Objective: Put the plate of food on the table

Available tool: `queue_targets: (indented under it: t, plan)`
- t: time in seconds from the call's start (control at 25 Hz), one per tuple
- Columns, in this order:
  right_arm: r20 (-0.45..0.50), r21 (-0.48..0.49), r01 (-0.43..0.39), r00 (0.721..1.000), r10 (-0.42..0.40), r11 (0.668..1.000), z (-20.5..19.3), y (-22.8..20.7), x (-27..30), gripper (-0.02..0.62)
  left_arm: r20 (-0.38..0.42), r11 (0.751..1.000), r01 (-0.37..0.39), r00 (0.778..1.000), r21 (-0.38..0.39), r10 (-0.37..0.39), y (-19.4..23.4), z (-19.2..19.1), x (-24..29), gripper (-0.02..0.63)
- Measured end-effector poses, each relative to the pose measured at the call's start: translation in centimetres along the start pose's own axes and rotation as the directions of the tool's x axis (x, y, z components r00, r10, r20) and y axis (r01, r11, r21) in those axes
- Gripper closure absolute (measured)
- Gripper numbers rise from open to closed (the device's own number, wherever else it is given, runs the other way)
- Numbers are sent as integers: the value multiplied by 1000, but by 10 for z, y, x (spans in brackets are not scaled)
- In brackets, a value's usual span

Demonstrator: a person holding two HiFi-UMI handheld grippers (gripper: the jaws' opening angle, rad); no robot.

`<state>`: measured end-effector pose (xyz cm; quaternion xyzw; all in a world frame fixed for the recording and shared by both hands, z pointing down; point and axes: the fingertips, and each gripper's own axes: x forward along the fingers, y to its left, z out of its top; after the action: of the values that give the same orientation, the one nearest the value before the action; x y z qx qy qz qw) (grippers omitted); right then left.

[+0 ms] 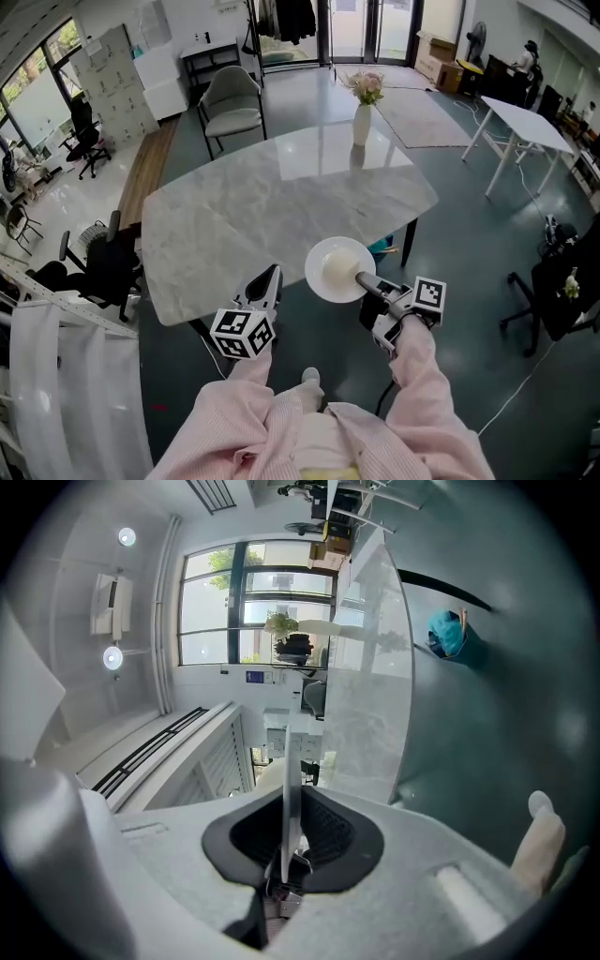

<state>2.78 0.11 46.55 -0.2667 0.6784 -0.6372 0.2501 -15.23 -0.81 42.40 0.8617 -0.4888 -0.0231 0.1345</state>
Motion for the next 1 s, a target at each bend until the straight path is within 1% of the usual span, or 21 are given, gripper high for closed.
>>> queue_targets:
  t: [0.28,0.52,0.68,1.0]
  plan:
    - [45,4,-4,999,4,1000,35,-4,30,568,-3,999,43,999,-3,-43,25,10,47,611]
    - [75,24,-4,997,2,1000,64,-12,46,568,-29,998,52,998,-18,-52,40,6,80,611]
    - [71,37,11,997,-14,999,86,-22,60,568,-48,998,48,998,-38,-50,48,0,105,611]
    - [52,54,9,999,-12,999,153,-44,101,566,-80,997,6,997,-74,-12,74,-10,175,611]
